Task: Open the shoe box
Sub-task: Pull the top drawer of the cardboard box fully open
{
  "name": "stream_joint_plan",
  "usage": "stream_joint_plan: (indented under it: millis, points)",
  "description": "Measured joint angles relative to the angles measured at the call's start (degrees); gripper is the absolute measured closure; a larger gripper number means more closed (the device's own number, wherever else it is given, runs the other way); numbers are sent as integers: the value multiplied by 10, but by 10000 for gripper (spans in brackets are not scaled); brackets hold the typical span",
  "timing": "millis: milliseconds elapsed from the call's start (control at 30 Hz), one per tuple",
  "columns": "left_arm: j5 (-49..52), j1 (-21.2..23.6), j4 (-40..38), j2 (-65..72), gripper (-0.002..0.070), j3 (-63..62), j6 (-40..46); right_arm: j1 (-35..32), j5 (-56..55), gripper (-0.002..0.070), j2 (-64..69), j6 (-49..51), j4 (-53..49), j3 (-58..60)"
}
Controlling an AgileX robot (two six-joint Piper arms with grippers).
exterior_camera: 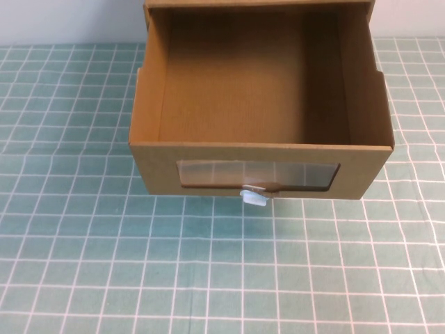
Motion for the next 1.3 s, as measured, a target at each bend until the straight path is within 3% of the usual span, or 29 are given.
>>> stream_joint_plan:
  millis: [1167, 1300]
  points:
    - [-23, 0, 30, 23, 680, 2, -1, 0, 0, 690, -16, 0, 0, 1]
    - [-65, 0, 31, 44, 680, 14, -1, 0, 0, 689, -16, 0, 0, 1]
